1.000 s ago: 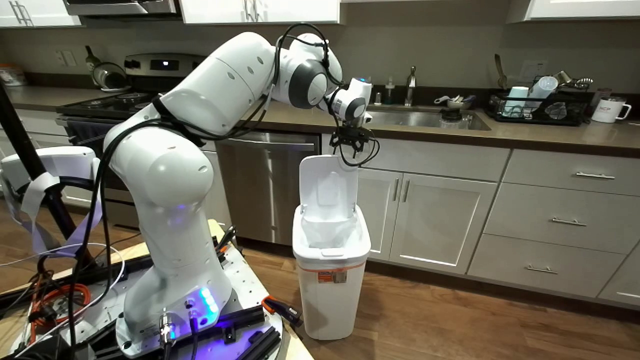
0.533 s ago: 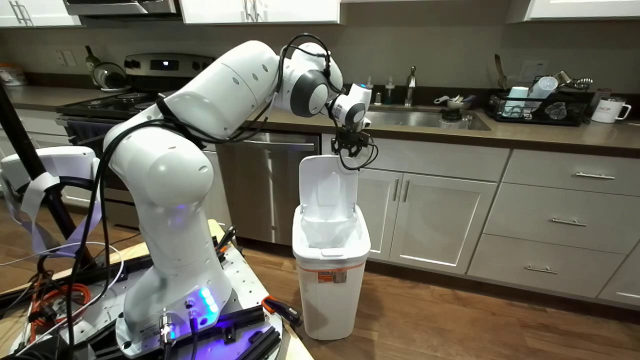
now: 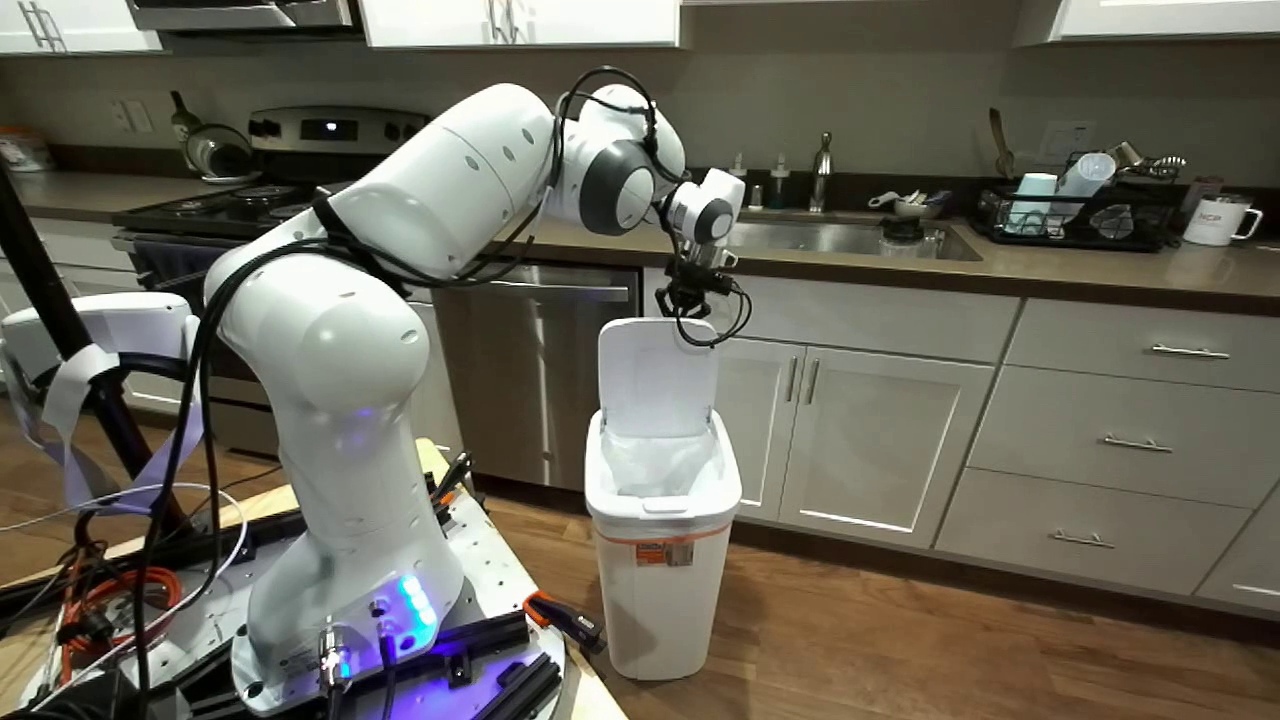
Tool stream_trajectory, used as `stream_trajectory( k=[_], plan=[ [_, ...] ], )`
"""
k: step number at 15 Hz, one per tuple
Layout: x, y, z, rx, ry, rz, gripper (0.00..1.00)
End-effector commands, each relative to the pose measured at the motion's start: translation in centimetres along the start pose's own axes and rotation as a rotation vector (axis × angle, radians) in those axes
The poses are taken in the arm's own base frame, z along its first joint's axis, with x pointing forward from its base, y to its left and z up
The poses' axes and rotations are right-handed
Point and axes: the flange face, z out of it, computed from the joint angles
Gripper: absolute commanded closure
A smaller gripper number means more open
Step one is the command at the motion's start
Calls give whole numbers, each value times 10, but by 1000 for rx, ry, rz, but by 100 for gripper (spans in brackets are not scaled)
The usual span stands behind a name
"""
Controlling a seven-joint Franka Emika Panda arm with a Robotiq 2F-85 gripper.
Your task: Close the bin cover
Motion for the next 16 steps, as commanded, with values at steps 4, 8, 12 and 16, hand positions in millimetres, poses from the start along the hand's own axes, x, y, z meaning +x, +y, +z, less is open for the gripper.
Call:
stream_trajectory(
  k=[4,8,12,16],
  plan=[
    [-31,16,17,-17,-99,98,93],
    [-71,26,58,-6,-207,172,93],
    [-112,17,105,2,-341,210,92],
    [-135,5,130,48,-383,220,93]
  ],
)
